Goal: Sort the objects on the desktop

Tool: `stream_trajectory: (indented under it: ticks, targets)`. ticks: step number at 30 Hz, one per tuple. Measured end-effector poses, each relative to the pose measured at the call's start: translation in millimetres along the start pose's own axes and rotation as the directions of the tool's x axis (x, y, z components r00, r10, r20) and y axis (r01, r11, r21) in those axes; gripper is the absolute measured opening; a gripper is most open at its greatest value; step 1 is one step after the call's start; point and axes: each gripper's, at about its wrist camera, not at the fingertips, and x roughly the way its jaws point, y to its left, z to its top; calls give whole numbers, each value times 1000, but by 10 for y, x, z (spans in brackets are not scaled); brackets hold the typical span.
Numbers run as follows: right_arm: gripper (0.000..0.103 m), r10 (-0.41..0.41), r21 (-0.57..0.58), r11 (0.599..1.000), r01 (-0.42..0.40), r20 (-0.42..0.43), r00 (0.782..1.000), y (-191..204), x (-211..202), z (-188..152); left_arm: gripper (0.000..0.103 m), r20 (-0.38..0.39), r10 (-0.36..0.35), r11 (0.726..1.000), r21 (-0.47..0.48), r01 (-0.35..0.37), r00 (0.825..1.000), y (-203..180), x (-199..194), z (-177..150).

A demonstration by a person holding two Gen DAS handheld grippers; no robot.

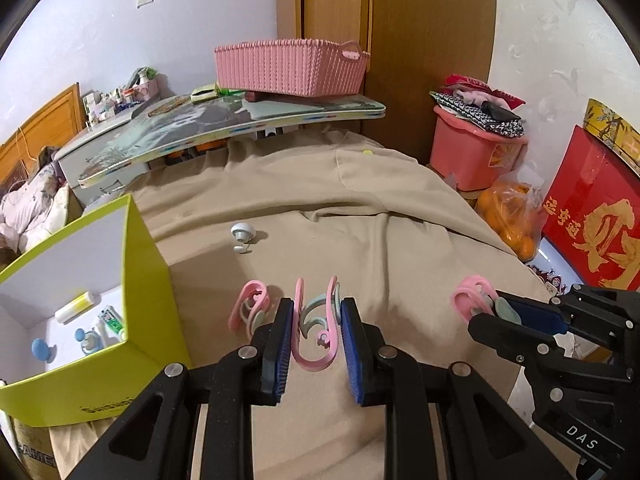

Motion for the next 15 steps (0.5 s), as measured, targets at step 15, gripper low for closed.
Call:
stream_trajectory:
  ticks: [15]
  targets:
    - [18,22,-62,998,-21,20,1000,313,-135,2,24,42,36,999,-31,-35,998,178,-318,-138]
